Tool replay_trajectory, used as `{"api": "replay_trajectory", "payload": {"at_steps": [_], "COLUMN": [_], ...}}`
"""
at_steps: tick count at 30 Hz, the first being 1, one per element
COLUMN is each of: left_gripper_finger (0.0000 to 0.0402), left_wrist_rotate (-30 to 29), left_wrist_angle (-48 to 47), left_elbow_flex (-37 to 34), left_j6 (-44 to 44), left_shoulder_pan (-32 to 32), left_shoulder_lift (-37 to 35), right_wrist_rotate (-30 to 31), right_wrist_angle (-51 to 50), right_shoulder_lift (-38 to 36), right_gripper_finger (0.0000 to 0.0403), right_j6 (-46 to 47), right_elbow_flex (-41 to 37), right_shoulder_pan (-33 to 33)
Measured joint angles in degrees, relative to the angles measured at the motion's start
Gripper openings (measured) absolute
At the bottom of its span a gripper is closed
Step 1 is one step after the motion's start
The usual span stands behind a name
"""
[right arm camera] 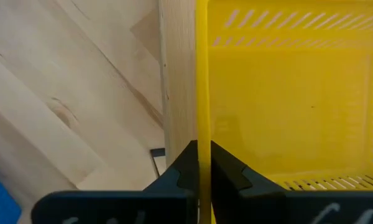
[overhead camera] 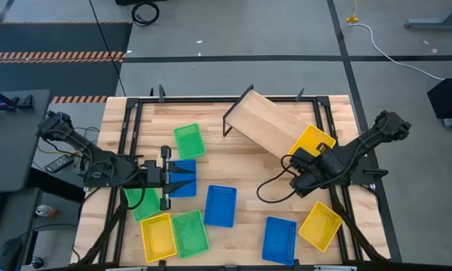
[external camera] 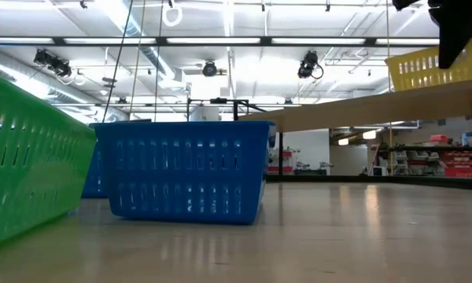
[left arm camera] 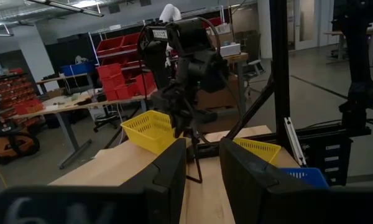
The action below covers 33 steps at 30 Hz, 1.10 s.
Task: Stack baskets on shelf by color
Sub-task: Put the middle yellow bin on the shelf
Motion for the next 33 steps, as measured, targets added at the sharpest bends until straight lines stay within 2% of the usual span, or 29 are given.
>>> {"api": "replay_trajectory", "payload": {"at_steps": [7,15,22,25,29,33], "left_gripper_finger": [0.0105,0.0105,0.0105,0.0105,0.0105,0.0105], "left_wrist_rotate": [0.0,0.0,0.0,0.0,0.0,0.0], "left_wrist_angle": [0.0,0.0,0.0,0.0,0.0,0.0], "left_elbow_flex": [0.0,0.0,0.0,0.0,0.0,0.0], "left_j6": [0.0,0.0,-0.4,-1.3,-1.5,-1.5], "left_shoulder_pan": [0.0,0.0,0.0,0.0,0.0,0.0], "left_shoulder_lift": [0.0,0.0,0.0,0.0,0.0,0.0], "right_wrist_rotate": [-0.6,1.8,1.9,2.1,2.1,2.4], "right_wrist_angle": [0.0,0.8,12.1,9.5,-0.9,0.5], "right_shoulder_lift": [0.1,0.1,0.1,0.1,0.1,-1.4], "right_gripper_finger": [0.0071,0.0118,0.0121,0.0121,0.0121,0.0121], "right_j6": [0.6,0.8,-9.6,-9.8,-5.3,-5.3], "right_elbow_flex": [0.9,5.5,6.3,6.3,6.2,5.1], "right_shoulder_pan": [0.4,1.5,1.5,1.0,0.9,0.9]}}
